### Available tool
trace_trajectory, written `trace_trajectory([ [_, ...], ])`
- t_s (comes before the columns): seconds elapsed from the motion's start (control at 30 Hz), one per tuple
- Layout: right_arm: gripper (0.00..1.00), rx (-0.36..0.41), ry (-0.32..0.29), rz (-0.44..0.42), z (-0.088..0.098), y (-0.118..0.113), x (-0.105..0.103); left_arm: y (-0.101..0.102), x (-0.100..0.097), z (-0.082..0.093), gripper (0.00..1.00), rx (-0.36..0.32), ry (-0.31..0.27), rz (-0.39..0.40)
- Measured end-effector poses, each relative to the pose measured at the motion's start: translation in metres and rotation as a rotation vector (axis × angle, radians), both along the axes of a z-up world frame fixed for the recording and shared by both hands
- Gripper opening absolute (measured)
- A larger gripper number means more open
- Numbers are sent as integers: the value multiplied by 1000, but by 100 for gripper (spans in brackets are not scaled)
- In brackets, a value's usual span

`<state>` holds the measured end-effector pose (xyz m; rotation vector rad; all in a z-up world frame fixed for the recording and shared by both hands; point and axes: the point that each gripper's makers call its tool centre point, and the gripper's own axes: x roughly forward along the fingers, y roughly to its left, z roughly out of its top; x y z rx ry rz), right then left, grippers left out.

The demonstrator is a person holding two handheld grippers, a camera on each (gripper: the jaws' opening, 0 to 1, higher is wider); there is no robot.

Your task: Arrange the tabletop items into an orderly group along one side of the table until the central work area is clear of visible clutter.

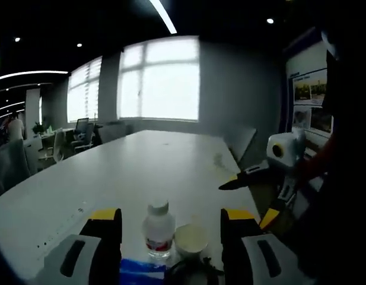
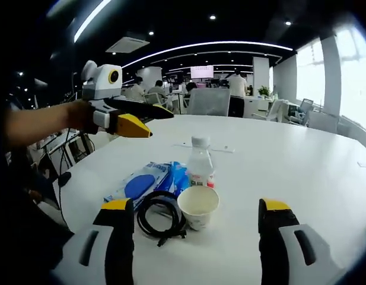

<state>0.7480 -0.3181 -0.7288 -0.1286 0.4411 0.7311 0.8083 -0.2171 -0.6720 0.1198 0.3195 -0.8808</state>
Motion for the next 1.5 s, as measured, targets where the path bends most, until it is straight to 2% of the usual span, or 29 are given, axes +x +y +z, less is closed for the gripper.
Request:
trace_trajectory([
  [0.27, 83, 9, -1, -25, 2, -5, 1, -19, 17, -14, 58, -9, 17, -19],
  [0.4, 83, 10, -6, -31, 5, -6, 3, -26, 26, -18, 52, -40, 16, -18],
  [0.57, 82, 10, -6, -42, 5, -9, 4, -28, 36, -30, 49, -19, 15, -4],
  [0.73, 81, 10, 0, -60, 0, -14, 5, -30, 40, -38, 40, 0, 12, -12],
  [0.87, 81, 12, 3, -75, -1, -17, 6, -30, 42, -43, 27, 39, -2, -13],
  [1.13, 79, 12, 12, -94, -4, -22, 7, -36, 47, -43, 23, 18, -1, -11],
  [1.3, 79, 3, 17, -96, -7, -23, 7, -37, 49, -42, 22, 42, -46, -23],
  [1.5, 77, -7, 21, -90, -11, -22, 7, -38, 48, -41, 22, 27, -43, -21],
])
